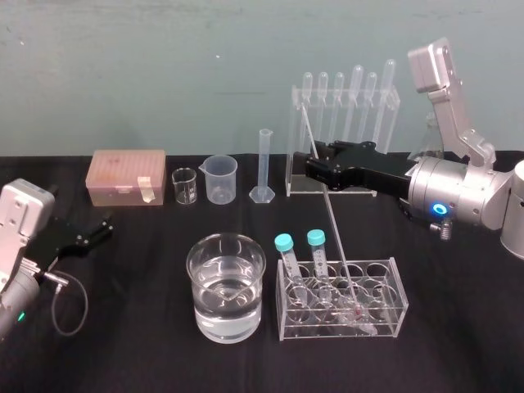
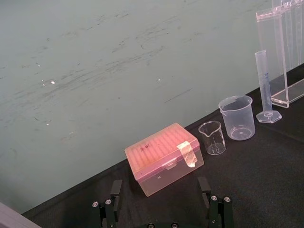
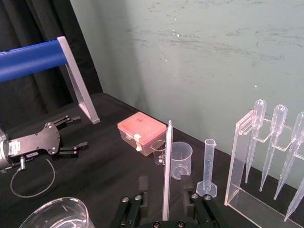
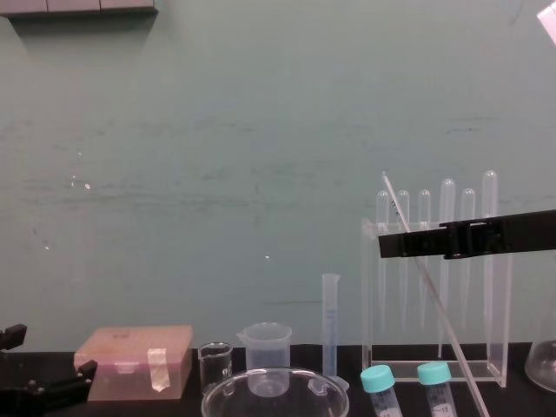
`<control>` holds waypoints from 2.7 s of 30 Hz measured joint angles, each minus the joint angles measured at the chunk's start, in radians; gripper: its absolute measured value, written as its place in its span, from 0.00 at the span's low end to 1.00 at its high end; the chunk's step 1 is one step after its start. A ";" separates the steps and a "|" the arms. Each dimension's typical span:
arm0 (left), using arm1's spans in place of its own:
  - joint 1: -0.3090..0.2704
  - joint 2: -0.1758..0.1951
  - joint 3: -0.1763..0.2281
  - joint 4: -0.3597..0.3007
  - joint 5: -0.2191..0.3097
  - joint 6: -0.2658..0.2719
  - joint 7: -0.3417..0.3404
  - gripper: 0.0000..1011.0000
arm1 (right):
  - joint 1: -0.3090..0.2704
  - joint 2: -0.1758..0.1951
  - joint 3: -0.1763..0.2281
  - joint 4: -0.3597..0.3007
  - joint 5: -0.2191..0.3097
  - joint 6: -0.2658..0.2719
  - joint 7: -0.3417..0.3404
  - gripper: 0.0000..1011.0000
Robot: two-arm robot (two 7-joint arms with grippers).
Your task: Hold the thermometer with one hand and immerse one end into the beaker, then reinsert it into the test tube rack.
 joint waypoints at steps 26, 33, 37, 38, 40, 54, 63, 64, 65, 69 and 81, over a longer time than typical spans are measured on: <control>0.000 0.000 0.000 0.000 0.000 0.000 0.000 1.00 | -0.027 -0.003 0.018 -0.013 0.024 -0.049 -0.002 0.06; 0.000 0.000 0.000 0.000 0.000 0.000 0.000 1.00 | -0.092 0.013 0.052 -0.048 0.022 -0.200 0.029 0.06; 0.000 0.000 0.000 0.000 0.000 0.000 0.000 1.00 | -0.134 0.021 0.077 -0.063 0.023 -0.284 0.062 0.06; 0.000 0.000 0.000 0.000 0.000 0.000 0.000 1.00 | -0.142 0.022 0.083 -0.066 0.024 -0.299 0.068 0.06; 0.000 0.000 0.000 0.000 0.000 0.000 0.000 1.00 | -0.161 0.025 0.095 -0.072 0.026 -0.327 0.077 0.06; 0.000 0.000 0.000 0.000 0.000 0.000 0.000 1.00 | -0.235 0.024 0.180 -0.121 0.078 -0.402 0.106 0.06; 0.000 0.000 0.000 0.000 0.000 0.000 0.000 1.00 | -0.134 0.038 0.200 -0.160 0.152 -0.309 0.117 0.06; 0.000 0.000 0.000 0.000 0.000 0.000 0.000 1.00 | -0.105 0.040 0.201 -0.163 0.163 -0.290 0.117 0.06; 0.000 0.000 0.000 0.000 0.000 0.000 0.000 1.00 | -0.091 0.042 0.201 -0.163 0.167 -0.281 0.116 0.06; 0.000 0.000 0.000 0.000 0.000 0.000 0.000 1.00 | 0.001 0.043 0.182 -0.156 0.175 -0.244 0.117 0.06; 0.000 0.000 0.000 0.000 0.000 0.000 0.000 1.00 | 0.172 -0.048 0.052 -0.087 0.188 -0.222 0.205 0.06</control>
